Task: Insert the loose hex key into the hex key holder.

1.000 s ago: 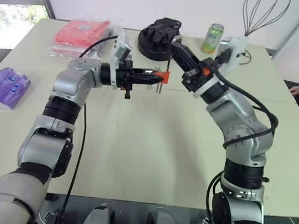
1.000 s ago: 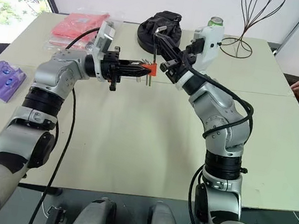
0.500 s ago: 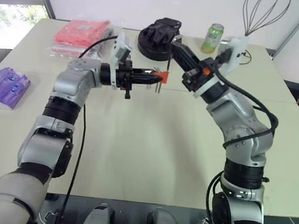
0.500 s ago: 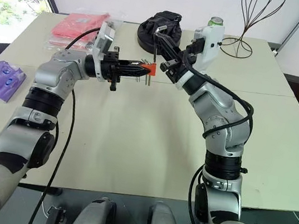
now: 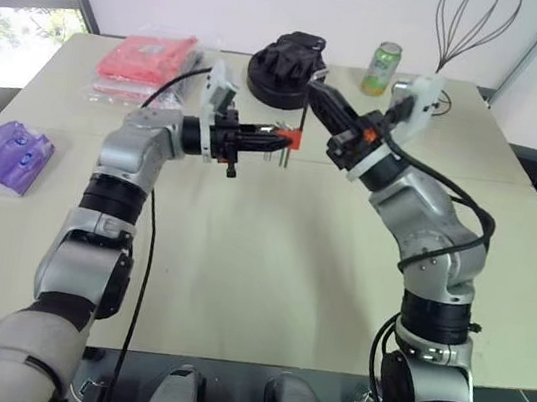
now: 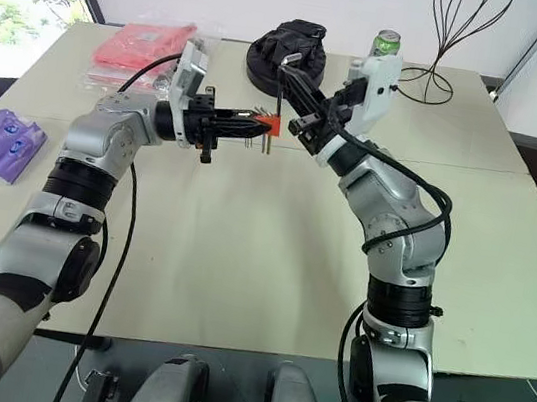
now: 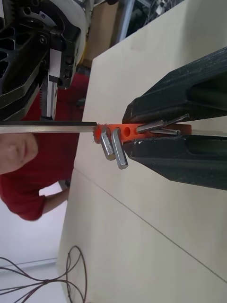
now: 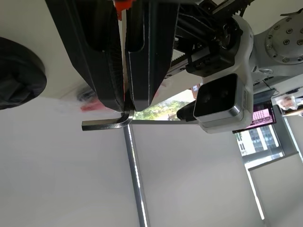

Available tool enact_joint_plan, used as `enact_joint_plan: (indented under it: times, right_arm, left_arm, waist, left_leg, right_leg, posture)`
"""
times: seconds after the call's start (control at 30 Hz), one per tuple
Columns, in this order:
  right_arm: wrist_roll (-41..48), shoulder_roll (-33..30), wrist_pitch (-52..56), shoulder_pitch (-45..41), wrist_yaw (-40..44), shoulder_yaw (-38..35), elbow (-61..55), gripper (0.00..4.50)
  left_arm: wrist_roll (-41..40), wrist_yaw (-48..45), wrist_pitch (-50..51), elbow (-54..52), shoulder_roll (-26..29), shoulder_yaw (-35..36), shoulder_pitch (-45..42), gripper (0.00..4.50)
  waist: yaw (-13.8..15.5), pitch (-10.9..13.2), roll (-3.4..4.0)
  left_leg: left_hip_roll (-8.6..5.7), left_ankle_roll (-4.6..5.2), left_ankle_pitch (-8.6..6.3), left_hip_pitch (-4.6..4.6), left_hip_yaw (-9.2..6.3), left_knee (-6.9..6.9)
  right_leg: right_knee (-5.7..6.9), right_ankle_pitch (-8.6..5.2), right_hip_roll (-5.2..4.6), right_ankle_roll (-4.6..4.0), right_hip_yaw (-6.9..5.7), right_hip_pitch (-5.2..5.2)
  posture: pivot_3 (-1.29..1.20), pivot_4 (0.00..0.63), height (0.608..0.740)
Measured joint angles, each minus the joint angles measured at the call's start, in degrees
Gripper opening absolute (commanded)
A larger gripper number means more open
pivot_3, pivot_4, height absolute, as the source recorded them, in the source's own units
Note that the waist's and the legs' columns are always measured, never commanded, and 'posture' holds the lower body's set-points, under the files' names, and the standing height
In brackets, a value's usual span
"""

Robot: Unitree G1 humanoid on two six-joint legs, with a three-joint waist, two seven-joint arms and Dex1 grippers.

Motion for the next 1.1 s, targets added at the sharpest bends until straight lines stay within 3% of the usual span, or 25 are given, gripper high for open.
enact_joint_plan:
  times: [1.1]
  right_arm:
    - [-0.3, 0.9, -0.5, -2.2, -0.9, -1.0, 2.0, 0.04]
  left_arm:
    - [-1.0, 1.0, 0.6, -1.4, -0.6, 1.4, 1.7, 0.0]
  waist:
    - [0.0, 0.0, 0.0]
  left_leg:
    - [0.0, -0.01, 0.0, 0.0, -0.01, 0.03]
  right_leg:
    - [0.05, 0.0, 0.0, 0.0, 0.0, 0.0]
  posture:
    - [0.0, 0.15, 0.74]
